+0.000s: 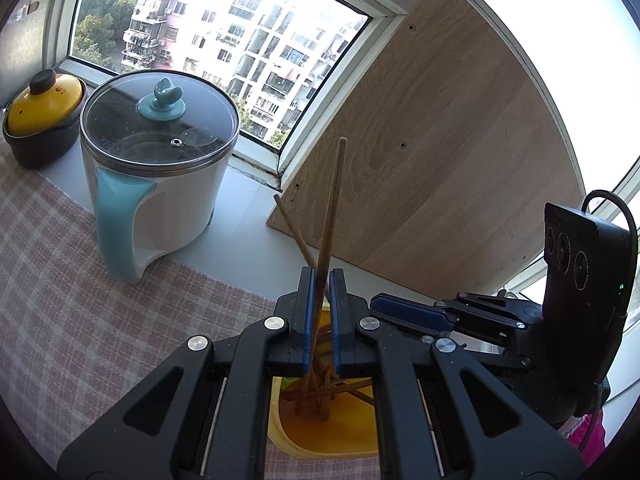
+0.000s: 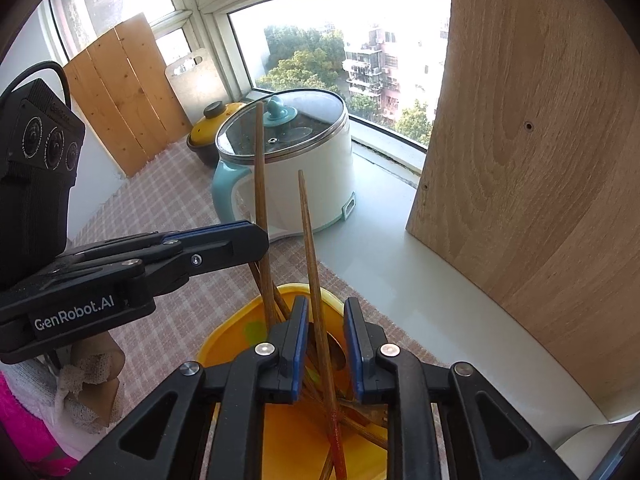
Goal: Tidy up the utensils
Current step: 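Lower both chopsticks into the container and open both tools to release them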
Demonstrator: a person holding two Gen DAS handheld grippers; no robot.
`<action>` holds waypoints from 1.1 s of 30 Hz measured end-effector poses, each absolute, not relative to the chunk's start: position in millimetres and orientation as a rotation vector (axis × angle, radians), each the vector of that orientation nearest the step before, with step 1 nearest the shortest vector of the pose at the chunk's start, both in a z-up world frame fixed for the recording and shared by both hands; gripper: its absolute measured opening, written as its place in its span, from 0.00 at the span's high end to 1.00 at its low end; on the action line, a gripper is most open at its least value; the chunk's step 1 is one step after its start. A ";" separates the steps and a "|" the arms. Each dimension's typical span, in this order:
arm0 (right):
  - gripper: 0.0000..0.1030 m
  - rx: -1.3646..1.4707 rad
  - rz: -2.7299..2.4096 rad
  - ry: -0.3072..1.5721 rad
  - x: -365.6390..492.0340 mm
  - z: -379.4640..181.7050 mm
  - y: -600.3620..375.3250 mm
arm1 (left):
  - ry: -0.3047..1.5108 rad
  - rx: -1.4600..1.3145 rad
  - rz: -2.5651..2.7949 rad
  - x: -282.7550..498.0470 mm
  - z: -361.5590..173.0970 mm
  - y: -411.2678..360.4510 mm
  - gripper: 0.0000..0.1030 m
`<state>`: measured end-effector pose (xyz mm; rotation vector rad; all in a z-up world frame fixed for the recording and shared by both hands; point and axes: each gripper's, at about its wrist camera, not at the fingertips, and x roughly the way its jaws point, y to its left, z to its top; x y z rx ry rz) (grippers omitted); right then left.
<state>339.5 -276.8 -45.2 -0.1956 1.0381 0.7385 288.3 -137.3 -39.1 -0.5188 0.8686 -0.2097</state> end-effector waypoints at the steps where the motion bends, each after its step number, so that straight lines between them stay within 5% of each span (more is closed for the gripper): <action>1: 0.77 -0.200 0.736 1.037 338.6 -45.3 -276.5 | 0.869 -0.516 -0.207 287.0 -38.6 -137.0 0.96; 33: 0.70 -0.223 0.676 0.877 240.5 19.4 -295.3 | 0.793 -0.337 -0.215 173.9 18.9 -128.6 0.96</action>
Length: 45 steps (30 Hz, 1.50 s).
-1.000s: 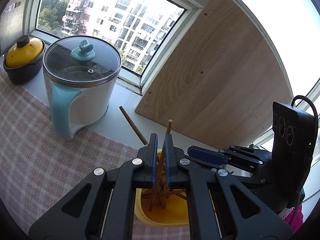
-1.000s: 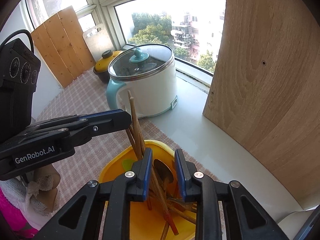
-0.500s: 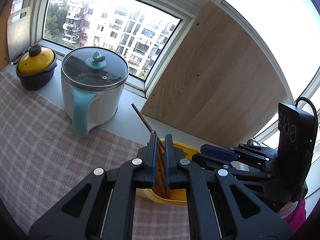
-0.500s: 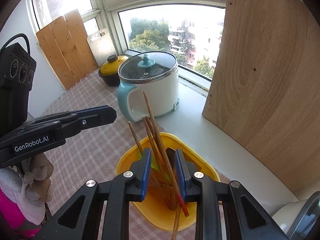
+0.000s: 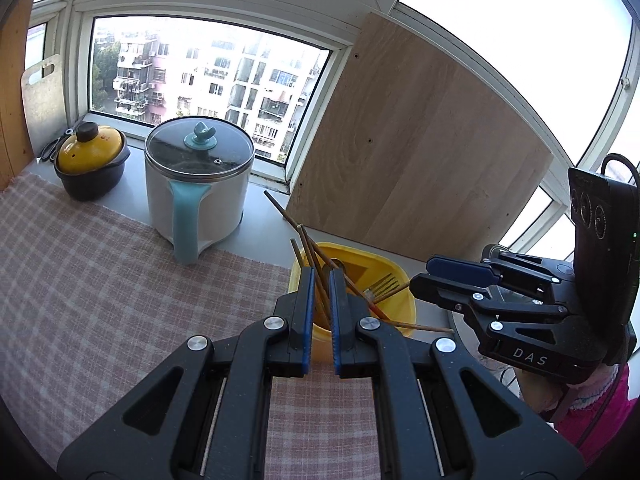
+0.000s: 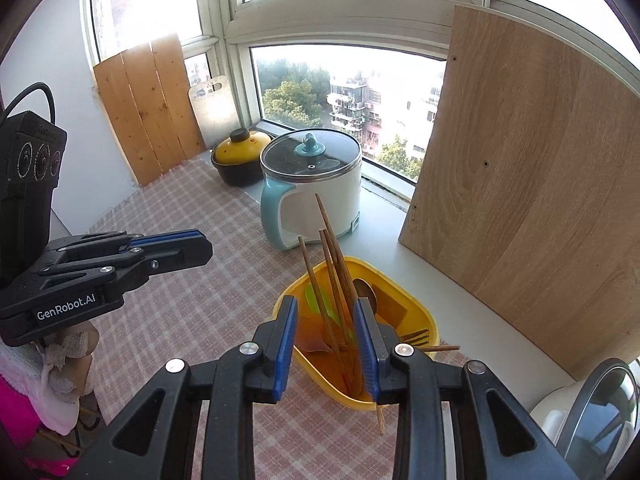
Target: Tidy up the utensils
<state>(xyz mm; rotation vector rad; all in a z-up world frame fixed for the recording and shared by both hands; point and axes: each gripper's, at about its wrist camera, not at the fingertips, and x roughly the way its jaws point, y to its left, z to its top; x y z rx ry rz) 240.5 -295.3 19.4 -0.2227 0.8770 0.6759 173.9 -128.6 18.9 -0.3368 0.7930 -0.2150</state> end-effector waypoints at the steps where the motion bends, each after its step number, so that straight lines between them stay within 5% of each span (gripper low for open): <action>1: 0.65 -0.221 0.675 0.870 237.0 21.3 -296.1 | 0.793 -0.330 -0.218 168.9 19.7 -128.6 0.96; 6: 0.55 -0.210 0.661 0.840 218.6 30.0 -302.5 | 0.793 -0.280 -0.222 141.1 23.3 -130.7 0.93; 14: 0.24 -0.180 0.616 0.788 191.6 42.2 -314.0 | 0.769 -0.246 -0.231 103.1 36.2 -134.6 0.49; 22: 0.06 -0.154 0.569 0.746 170.9 49.2 -322.7 | 0.745 -0.183 -0.198 78.6 48.5 -138.7 0.24; 32: 0.00 -0.155 0.509 0.690 156.2 55.7 -323.2 | 0.736 -0.116 -0.145 62.5 54.4 -136.8 0.06; 45: 0.00 -0.171 0.496 0.691 152.7 49.2 -317.4 | 0.777 -0.070 -0.088 59.6 47.9 -134.0 0.03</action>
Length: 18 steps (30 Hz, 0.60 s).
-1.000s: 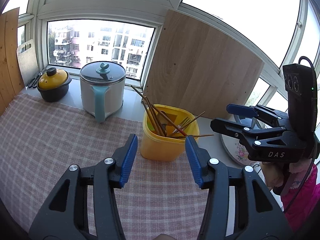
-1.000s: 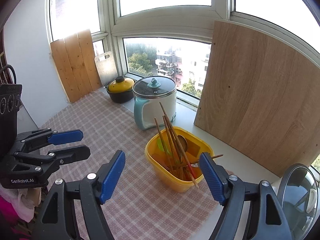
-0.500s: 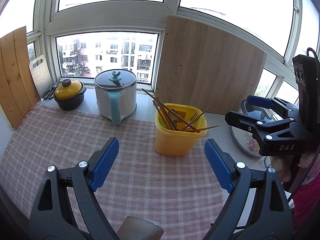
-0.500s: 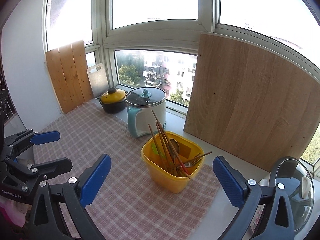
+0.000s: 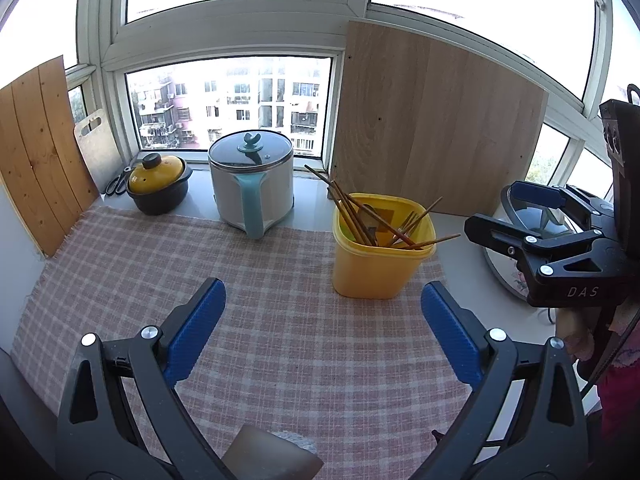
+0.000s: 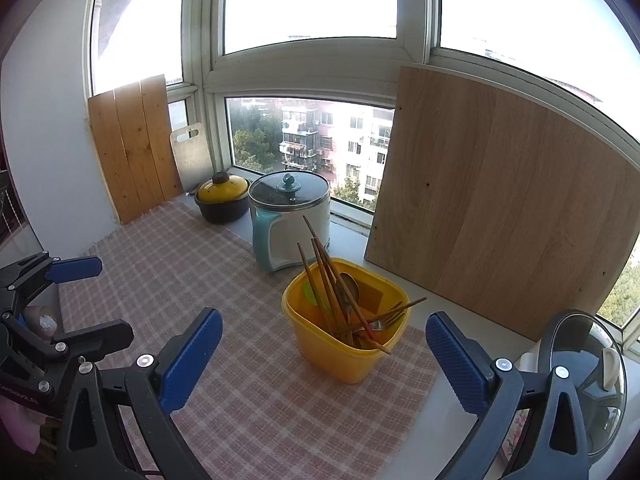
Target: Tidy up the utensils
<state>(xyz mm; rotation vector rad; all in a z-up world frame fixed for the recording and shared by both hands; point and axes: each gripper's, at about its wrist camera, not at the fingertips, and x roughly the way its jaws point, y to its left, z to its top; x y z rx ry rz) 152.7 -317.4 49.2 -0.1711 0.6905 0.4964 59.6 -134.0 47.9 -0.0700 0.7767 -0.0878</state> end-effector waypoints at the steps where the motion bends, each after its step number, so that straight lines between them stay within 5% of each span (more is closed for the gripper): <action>1: 0.00 -0.175 0.495 0.689 152.9 48.8 -317.0 | 0.785 -0.070 -0.085 60.1 47.1 -133.6 0.03; 18: 0.00 -0.192 0.499 0.693 151.7 44.6 -310.0 | 0.809 -0.032 -0.039 59.4 42.8 -133.9 0.00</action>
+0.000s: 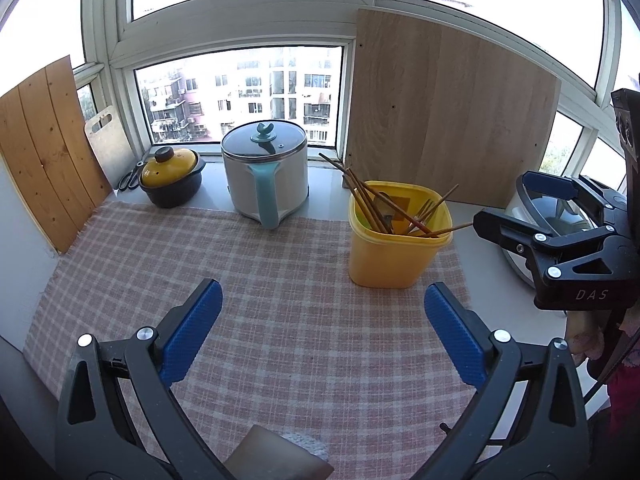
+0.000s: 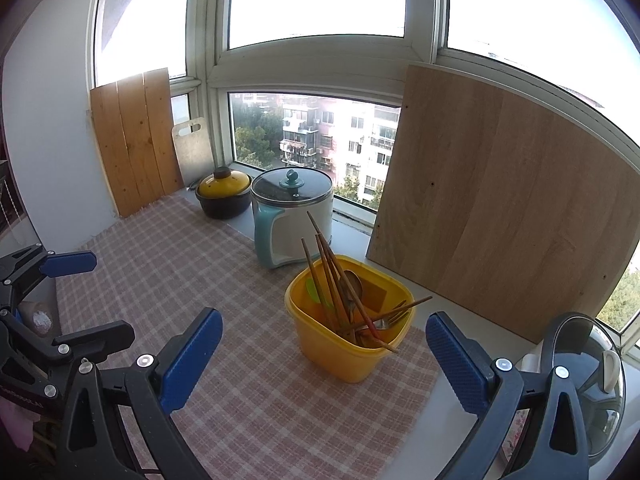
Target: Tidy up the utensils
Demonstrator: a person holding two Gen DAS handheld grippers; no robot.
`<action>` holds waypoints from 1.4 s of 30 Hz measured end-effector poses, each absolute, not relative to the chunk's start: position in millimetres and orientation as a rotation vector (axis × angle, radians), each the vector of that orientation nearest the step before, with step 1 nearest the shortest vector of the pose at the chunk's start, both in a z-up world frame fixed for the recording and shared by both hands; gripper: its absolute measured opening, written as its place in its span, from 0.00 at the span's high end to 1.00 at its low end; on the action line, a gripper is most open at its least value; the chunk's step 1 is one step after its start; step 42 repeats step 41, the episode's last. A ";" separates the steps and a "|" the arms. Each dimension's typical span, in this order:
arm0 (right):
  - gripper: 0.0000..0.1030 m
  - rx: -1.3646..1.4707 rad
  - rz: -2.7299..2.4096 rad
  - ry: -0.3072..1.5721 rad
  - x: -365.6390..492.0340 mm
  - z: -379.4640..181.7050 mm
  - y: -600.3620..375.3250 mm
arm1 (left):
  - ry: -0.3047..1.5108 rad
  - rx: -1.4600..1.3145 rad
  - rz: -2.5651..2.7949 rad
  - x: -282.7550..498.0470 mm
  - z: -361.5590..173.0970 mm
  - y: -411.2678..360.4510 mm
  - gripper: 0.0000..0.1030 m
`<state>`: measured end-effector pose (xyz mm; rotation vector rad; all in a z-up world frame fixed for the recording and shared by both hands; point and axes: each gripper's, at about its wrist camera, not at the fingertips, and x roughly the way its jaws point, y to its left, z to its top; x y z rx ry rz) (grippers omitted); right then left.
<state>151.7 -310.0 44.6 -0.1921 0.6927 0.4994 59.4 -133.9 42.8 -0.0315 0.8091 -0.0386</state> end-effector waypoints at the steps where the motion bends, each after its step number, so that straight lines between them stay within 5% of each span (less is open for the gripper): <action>1: 0.00 -0.192 0.500 0.694 151.8 44.0 -309.2 | 0.809 -0.030 -0.037 59.3 42.6 -133.5 0.00; 42: 0.00 -0.226 0.523 0.707 152.6 33.5 -298.7 | 0.798 -0.025 0.002 50.7 41.4 -130.5 0.00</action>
